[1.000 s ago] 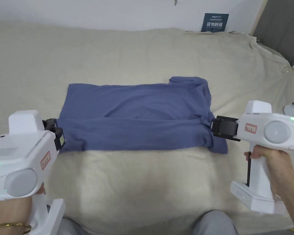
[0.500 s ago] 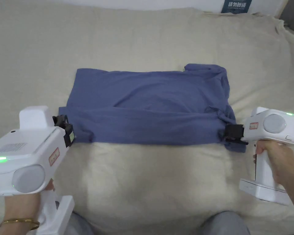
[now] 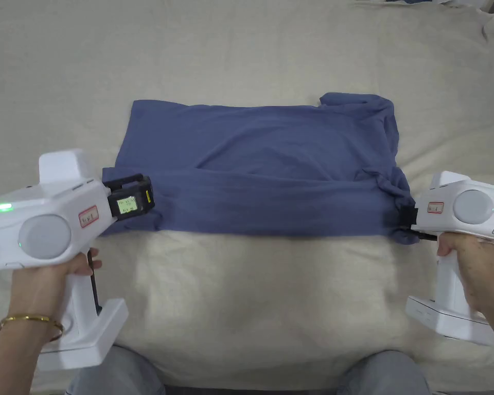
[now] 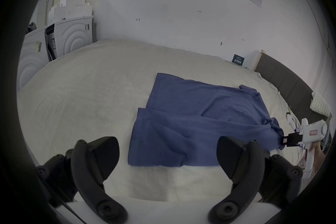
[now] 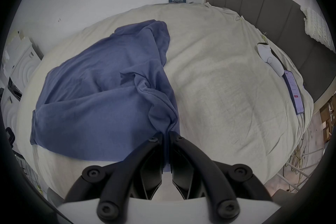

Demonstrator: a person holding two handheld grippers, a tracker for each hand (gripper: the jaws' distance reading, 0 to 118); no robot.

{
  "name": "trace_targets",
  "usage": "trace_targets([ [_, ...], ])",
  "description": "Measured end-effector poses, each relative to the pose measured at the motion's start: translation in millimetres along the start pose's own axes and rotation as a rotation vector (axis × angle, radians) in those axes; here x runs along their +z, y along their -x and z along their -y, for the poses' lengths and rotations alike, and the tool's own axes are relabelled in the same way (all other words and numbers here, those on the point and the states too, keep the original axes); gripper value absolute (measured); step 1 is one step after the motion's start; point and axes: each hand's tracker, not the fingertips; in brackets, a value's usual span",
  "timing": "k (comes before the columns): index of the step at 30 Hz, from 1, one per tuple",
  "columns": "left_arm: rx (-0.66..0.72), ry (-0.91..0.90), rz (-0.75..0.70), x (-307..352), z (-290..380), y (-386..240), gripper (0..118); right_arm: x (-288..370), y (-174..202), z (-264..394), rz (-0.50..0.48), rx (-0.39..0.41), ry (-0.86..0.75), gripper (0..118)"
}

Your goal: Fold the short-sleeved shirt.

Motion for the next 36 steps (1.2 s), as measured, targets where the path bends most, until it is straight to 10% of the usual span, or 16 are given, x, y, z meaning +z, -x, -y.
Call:
trace_targets([
  [13, -0.116, 0.362, -0.13, -76, -16, 32, 109, 2, 2, -3, -0.001, 0.002, 0.001, 6],
  [21, -0.071, 0.411, -0.122, -91, 5, 22, 1, 1, 2, -2, -0.005, 0.006, 0.006, 6],
  [36, -0.237, 0.258, -0.115, -25, -28, 28, 0, 47, -9, -10, -0.075, 0.073, -0.033, 6],
])
